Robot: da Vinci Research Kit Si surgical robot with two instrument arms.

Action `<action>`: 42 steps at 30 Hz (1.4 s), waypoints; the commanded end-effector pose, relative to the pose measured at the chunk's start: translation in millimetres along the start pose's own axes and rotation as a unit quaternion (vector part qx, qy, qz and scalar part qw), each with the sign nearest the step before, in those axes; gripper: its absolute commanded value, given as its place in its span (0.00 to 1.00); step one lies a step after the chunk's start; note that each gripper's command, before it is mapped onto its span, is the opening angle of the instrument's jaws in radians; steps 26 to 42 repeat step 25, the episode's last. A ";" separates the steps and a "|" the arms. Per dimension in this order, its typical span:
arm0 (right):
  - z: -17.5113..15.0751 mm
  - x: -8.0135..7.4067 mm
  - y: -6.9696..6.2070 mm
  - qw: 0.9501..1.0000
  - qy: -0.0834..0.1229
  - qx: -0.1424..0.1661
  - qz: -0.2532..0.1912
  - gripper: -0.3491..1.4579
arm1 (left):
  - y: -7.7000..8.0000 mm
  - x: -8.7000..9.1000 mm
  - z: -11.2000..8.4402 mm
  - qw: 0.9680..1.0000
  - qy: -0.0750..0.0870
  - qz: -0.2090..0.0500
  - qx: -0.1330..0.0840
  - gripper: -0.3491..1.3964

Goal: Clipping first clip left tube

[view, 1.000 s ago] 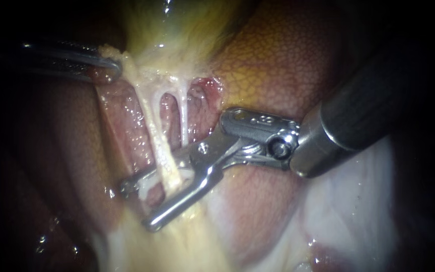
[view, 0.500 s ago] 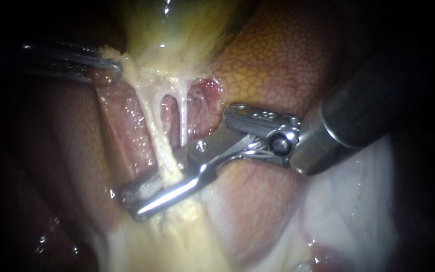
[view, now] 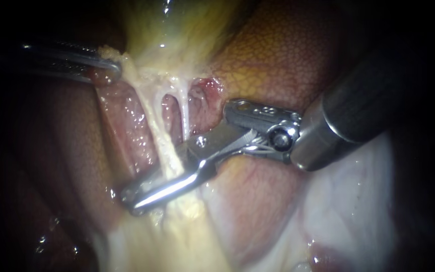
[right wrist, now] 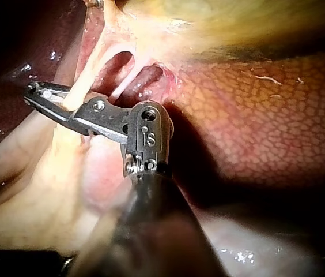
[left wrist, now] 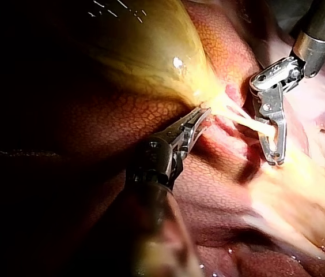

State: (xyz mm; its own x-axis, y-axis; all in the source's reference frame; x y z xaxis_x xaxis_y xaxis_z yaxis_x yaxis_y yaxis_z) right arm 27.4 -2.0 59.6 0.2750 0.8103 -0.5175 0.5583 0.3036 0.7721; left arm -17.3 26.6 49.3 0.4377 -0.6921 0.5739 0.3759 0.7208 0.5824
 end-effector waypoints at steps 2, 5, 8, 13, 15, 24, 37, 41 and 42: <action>0.0 0.0 0.0 1.000 0.000 -0.001 0.003 0.00 | 0.0 0.0 0.0 1.000 0.000 0.000 0.000 0.00; 0.0 0.0 0.0 1.000 0.000 -0.002 0.006 0.00 | 0.0 0.0 0.0 1.000 0.000 0.000 0.000 0.00; 0.1 -0.1 0.0 1.000 -0.001 -0.002 0.009 0.00 | 0.0 0.0 0.0 1.000 0.000 0.000 0.000 0.00; 0.1 -0.2 0.1 1.000 -0.002 -0.001 0.012 0.00 | 0.0 0.0 0.0 1.000 0.000 0.000 0.000 0.00; 0.1 -0.2 0.1 1.000 -0.002 -0.001 0.012 0.00 | 0.0 0.0 0.0 1.000 0.000 0.000 0.000 0.00; 0.1 -0.3 0.0 1.000 -0.003 -0.001 0.015 0.00 | 0.0 0.0 0.0 1.000 0.000 0.000 0.000 0.00; 0.1 -0.3 0.0 1.000 -0.003 -0.001 0.015 0.00 | 0.0 0.0 -0.1 1.000 0.000 0.000 0.000 0.00; 0.1 -0.3 0.0 1.000 -0.003 -0.001 0.015 0.00 | 0.0 0.0 -0.1 1.000 0.000 0.000 0.000 0.00; 0.1 -0.3 0.0 1.000 -0.003 -0.001 0.015 0.00 | 0.0 0.0 -0.1 1.000 0.000 0.000 0.000 0.00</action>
